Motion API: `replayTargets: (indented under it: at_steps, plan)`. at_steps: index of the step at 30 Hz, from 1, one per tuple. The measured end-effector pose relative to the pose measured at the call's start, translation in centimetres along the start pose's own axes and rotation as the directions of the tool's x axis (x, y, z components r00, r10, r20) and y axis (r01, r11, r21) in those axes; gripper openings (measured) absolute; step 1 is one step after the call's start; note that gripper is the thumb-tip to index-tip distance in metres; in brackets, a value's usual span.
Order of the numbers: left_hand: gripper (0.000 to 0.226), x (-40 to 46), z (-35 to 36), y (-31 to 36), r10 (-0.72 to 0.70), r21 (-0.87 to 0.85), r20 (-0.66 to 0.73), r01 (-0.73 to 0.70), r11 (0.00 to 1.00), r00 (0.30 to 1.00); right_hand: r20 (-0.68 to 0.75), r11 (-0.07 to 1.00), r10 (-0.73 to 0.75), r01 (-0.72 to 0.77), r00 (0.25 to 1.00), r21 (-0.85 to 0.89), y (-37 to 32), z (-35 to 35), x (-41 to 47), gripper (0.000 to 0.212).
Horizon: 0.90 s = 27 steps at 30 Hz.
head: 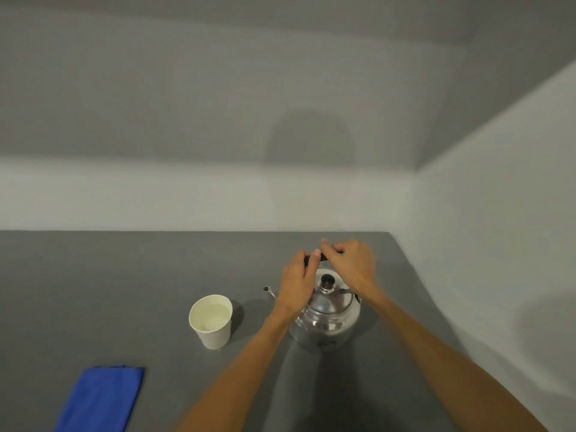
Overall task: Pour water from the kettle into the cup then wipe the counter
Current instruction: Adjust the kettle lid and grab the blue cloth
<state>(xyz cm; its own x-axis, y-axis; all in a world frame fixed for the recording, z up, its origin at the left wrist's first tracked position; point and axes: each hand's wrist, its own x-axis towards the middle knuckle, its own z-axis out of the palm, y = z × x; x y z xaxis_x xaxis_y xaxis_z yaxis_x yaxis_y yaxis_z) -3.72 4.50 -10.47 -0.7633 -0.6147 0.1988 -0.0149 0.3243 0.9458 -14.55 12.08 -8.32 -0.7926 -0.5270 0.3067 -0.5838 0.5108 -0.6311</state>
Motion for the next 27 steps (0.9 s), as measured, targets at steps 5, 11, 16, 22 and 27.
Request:
replayTargets:
  at_steps: [5, 11, 16, 22, 27]
  plan:
    - [0.033, -0.4, 0.6, 0.6, -0.027, -0.044, 0.008, 0.027, 0.999, 1.000, 0.006, 1.000, -0.009, 0.009, 1.000, 0.010, 0.5, -0.6, -0.1, 0.058]
    - [0.031, -0.4, 0.6, 1.0, -0.026, -0.059, 0.005, 0.026, 0.998, 1.000, 0.008, 1.000, -0.012, 0.012, 1.000, 0.007, 0.4, -0.7, -0.2, 0.057]
    - [0.032, -0.4, 0.8, 0.8, -0.029, -0.075, 0.001, 0.029, 0.997, 1.000, 0.015, 1.000, -0.020, 0.020, 1.000, -0.008, 0.0, -1.0, -0.3, 0.059]
    - [0.041, -0.7, 0.5, 0.8, -0.022, -0.041, 0.044, 0.024, 0.999, 0.999, 0.081, 0.989, -0.114, 0.121, 0.990, -0.088, -0.3, -1.9, -0.8, 0.061]
    - [0.050, -1.6, -0.9, 1.1, 0.010, 0.187, 0.089, -0.027, 0.982, 0.996, 0.186, 0.945, -0.211, 0.248, 0.960, -0.212, -1.7, -4.0, -1.5, 0.056]
